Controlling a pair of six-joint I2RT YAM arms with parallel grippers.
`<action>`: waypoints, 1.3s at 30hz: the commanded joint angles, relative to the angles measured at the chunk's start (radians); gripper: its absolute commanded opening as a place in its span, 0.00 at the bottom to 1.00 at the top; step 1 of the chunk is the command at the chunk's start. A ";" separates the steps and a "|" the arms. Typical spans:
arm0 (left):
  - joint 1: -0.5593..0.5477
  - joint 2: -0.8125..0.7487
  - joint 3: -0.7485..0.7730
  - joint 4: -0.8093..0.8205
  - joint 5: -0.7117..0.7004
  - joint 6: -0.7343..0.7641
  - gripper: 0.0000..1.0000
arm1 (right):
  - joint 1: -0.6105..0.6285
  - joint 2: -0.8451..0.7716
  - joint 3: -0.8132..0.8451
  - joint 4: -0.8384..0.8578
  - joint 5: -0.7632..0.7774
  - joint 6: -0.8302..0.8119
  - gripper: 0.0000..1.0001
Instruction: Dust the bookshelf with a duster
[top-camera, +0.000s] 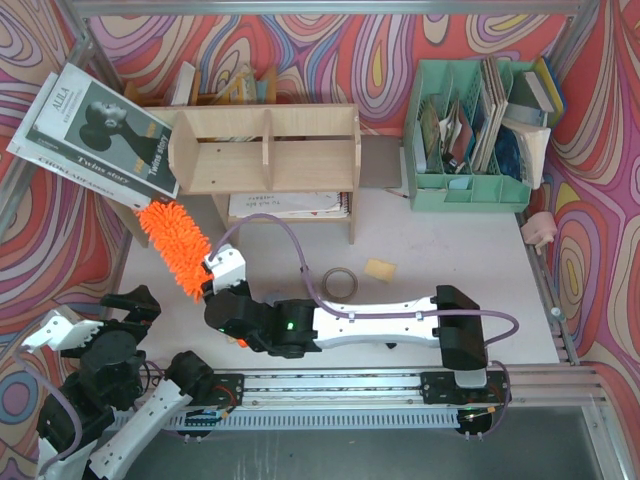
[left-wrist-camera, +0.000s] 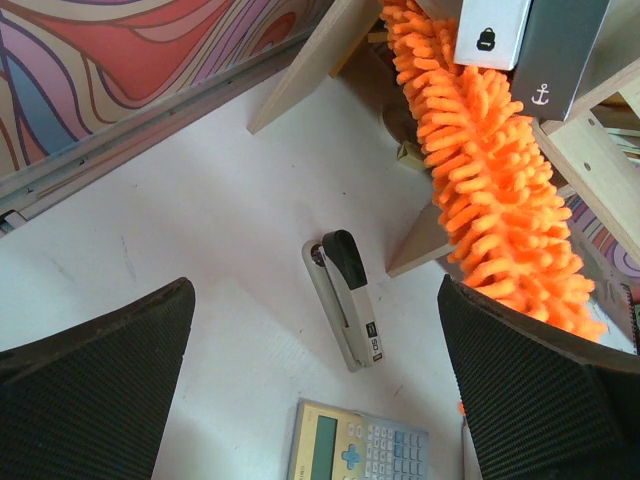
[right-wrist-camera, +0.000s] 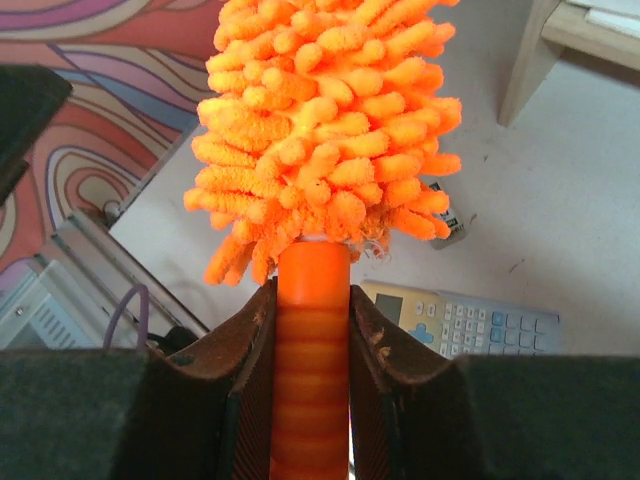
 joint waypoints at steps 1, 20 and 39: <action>-0.003 -0.013 -0.008 -0.011 -0.024 -0.007 0.98 | 0.024 -0.014 -0.035 0.172 -0.016 -0.014 0.00; -0.003 -0.014 -0.008 -0.012 -0.024 -0.007 0.98 | 0.054 -0.142 -0.186 0.059 0.303 0.154 0.00; -0.003 -0.011 -0.009 -0.011 -0.027 -0.005 0.98 | 0.095 -0.028 -0.080 0.154 0.085 0.003 0.00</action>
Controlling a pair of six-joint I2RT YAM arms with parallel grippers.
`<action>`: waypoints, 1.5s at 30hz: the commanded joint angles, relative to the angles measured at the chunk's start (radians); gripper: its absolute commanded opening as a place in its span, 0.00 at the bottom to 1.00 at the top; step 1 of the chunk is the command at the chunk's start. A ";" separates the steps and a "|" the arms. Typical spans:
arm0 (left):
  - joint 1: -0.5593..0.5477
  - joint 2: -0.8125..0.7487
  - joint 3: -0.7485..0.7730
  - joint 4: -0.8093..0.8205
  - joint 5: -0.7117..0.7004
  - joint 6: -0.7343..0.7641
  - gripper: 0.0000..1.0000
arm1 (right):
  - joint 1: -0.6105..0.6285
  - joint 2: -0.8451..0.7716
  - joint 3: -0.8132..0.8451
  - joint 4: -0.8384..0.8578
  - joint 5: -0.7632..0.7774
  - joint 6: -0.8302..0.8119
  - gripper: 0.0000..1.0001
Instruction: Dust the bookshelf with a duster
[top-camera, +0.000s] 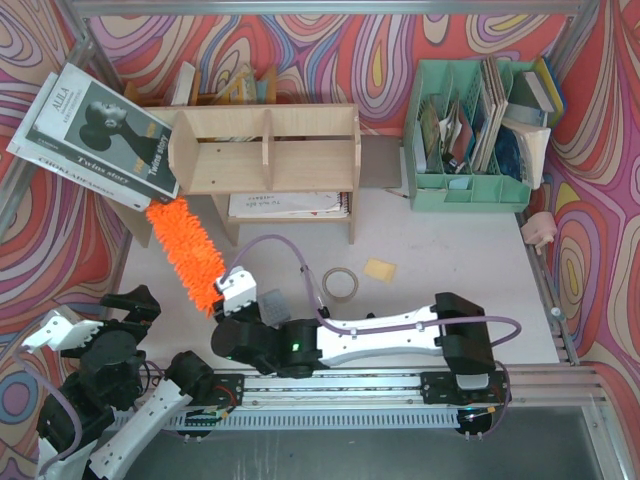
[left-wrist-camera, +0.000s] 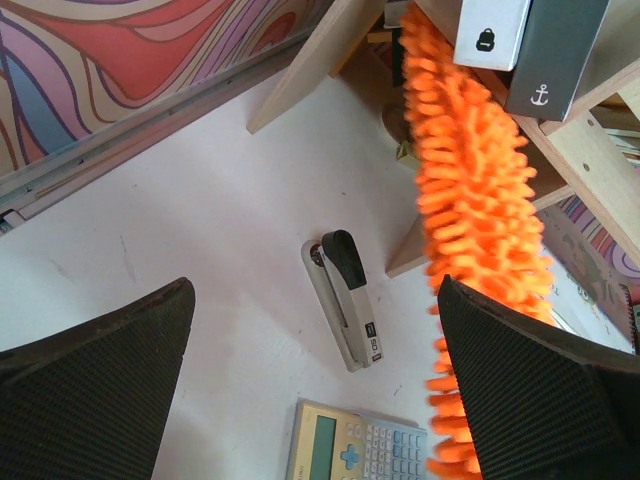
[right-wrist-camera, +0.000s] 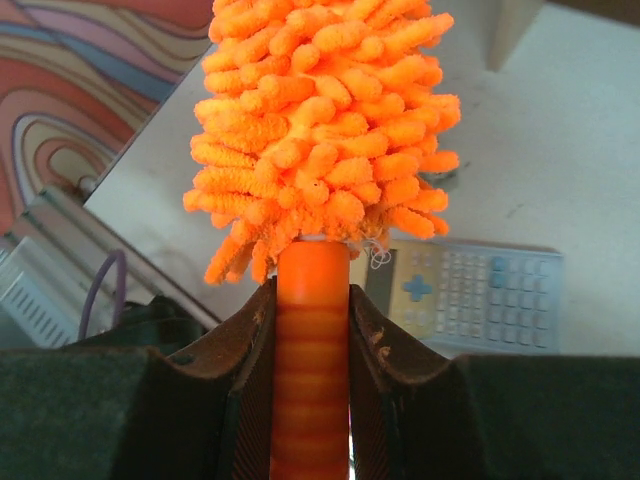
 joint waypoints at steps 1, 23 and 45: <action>-0.003 -0.011 -0.008 -0.012 -0.027 -0.002 0.98 | 0.036 0.047 0.099 0.130 -0.030 -0.100 0.00; -0.003 -0.012 -0.007 -0.013 -0.025 -0.005 0.98 | -0.001 -0.175 -0.125 -0.191 0.178 0.236 0.00; -0.003 -0.006 -0.005 -0.031 -0.034 -0.024 0.98 | 0.041 -0.170 -0.262 0.059 -0.122 -0.091 0.00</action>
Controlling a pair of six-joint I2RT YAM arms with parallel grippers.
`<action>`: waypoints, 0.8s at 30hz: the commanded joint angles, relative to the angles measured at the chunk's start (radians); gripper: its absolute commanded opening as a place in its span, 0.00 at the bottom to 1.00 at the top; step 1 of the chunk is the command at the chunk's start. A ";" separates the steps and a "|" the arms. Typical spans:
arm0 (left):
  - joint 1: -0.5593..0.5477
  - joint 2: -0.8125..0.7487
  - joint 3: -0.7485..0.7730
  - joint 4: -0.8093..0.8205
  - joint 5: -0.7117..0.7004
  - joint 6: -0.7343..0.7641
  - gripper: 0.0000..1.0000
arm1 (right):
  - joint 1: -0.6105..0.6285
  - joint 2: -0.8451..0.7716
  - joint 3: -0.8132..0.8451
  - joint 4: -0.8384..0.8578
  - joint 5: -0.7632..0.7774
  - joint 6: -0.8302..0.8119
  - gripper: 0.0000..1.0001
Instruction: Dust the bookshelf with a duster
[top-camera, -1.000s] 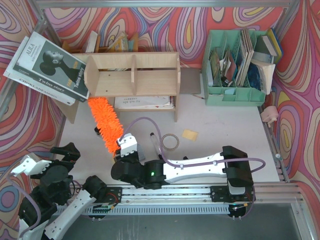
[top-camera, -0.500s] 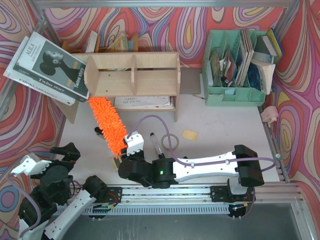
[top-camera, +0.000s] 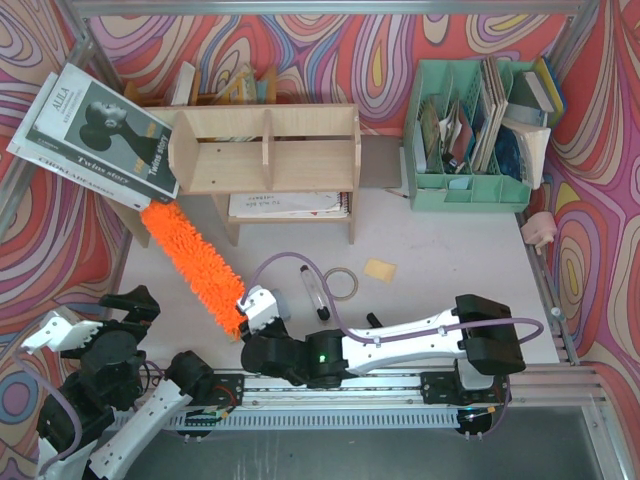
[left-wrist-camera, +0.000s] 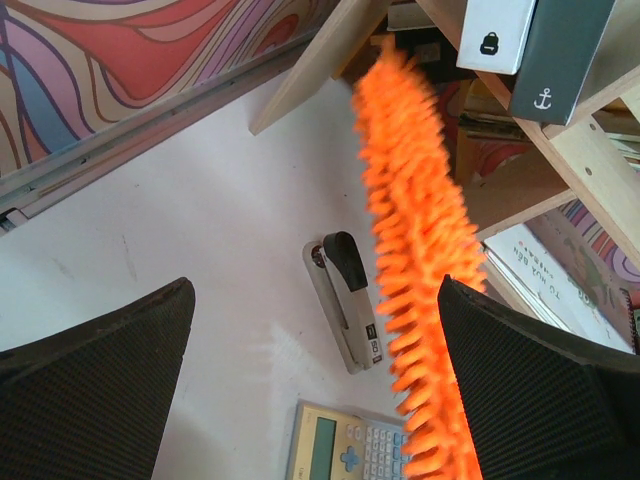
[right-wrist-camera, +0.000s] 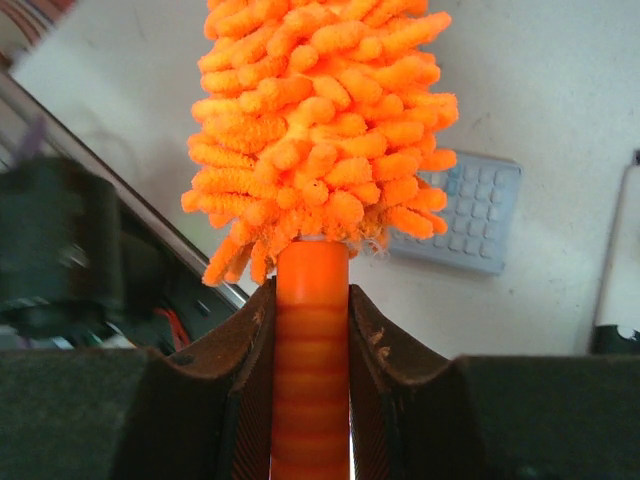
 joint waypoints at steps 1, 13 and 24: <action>-0.003 -0.005 -0.005 -0.023 -0.027 -0.012 0.98 | -0.001 -0.074 -0.076 0.063 -0.069 -0.088 0.00; -0.003 -0.012 0.004 -0.035 -0.039 -0.028 0.98 | 0.002 -0.236 -0.092 0.125 -0.224 -0.500 0.00; -0.003 -0.013 0.003 -0.037 -0.041 -0.032 0.98 | 0.002 -0.253 0.019 0.150 -0.197 -0.730 0.00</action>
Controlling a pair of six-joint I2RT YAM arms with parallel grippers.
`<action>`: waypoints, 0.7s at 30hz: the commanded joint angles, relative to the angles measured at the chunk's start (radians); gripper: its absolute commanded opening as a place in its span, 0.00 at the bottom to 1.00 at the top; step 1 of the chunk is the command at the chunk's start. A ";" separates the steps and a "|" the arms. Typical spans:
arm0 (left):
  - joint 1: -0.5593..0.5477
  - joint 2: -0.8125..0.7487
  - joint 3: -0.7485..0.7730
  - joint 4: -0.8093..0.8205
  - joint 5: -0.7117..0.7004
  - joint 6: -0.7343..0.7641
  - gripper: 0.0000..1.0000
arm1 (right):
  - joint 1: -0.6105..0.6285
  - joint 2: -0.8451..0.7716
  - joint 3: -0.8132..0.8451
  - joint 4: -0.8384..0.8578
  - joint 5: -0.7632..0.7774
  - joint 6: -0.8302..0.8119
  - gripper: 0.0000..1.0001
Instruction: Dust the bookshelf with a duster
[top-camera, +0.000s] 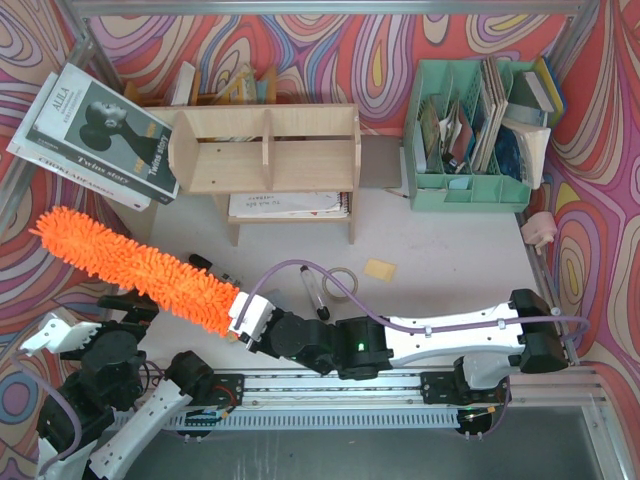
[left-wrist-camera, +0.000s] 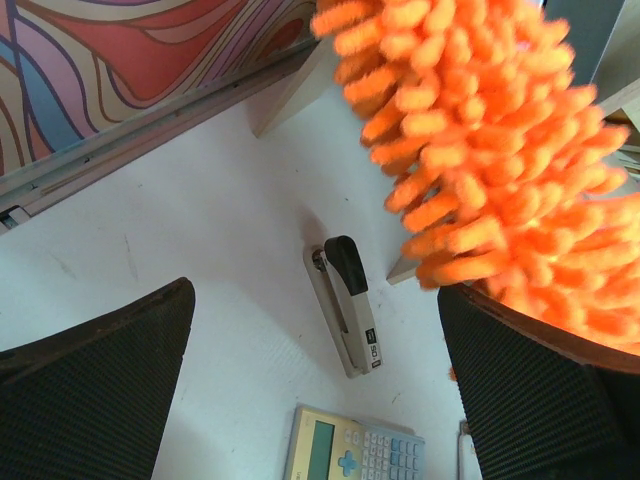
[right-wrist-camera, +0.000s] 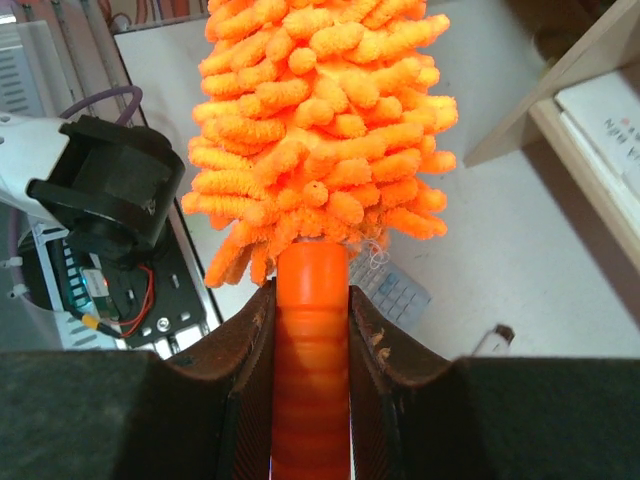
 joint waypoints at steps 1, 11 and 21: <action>-0.003 -0.012 0.003 -0.027 -0.024 -0.006 0.98 | 0.002 -0.026 0.076 0.111 0.023 -0.146 0.00; -0.003 -0.013 0.001 -0.026 -0.024 -0.005 0.98 | -0.030 0.051 0.218 0.141 0.067 -0.258 0.00; -0.003 -0.015 0.001 -0.027 -0.024 -0.006 0.98 | -0.090 0.043 0.184 0.116 0.048 -0.234 0.00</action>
